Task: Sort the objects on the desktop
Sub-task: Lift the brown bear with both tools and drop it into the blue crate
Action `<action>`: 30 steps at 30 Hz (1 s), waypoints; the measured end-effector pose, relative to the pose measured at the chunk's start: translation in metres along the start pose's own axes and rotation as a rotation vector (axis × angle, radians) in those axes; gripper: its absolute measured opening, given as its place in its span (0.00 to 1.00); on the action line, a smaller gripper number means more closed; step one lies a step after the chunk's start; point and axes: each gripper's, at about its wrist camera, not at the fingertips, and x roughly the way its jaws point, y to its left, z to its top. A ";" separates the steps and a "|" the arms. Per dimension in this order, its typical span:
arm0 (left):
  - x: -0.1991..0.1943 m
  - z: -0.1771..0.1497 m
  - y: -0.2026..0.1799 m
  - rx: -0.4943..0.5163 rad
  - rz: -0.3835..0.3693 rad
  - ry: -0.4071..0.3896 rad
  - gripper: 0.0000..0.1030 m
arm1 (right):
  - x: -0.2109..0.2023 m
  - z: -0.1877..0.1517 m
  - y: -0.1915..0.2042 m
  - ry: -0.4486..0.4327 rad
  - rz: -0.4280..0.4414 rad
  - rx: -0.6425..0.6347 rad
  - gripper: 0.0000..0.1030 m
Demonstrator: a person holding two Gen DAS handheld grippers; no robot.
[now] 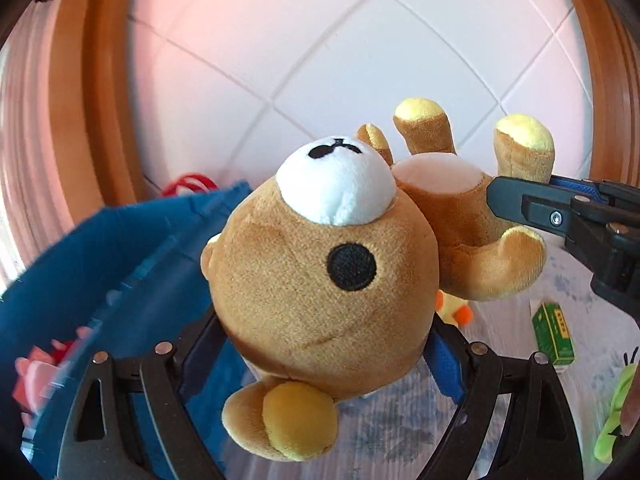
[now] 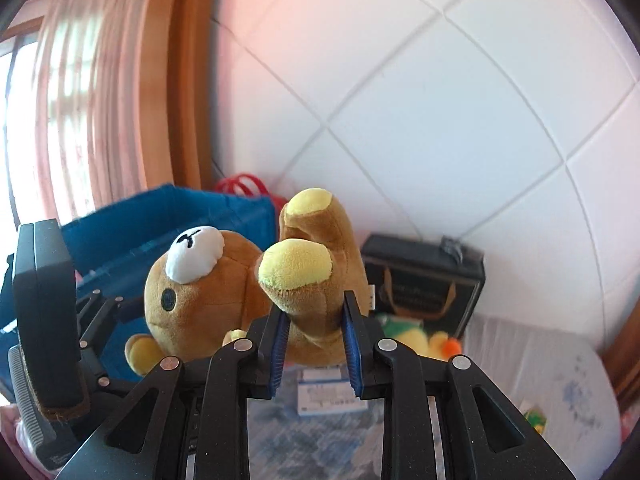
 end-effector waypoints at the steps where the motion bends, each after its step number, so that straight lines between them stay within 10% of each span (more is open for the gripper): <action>1: -0.015 0.009 0.009 -0.006 0.017 -0.017 0.86 | -0.007 0.007 0.005 -0.017 0.008 -0.005 0.24; 14: -0.093 0.079 0.149 0.001 0.236 -0.062 0.87 | -0.016 0.119 0.139 -0.143 0.208 -0.089 0.24; 27: 0.038 0.072 0.288 -0.104 0.242 0.083 0.89 | 0.131 0.161 0.256 0.043 0.140 -0.109 0.25; 30: 0.079 0.055 0.305 -0.164 0.221 0.171 0.89 | 0.155 0.150 0.259 0.103 0.108 -0.111 0.40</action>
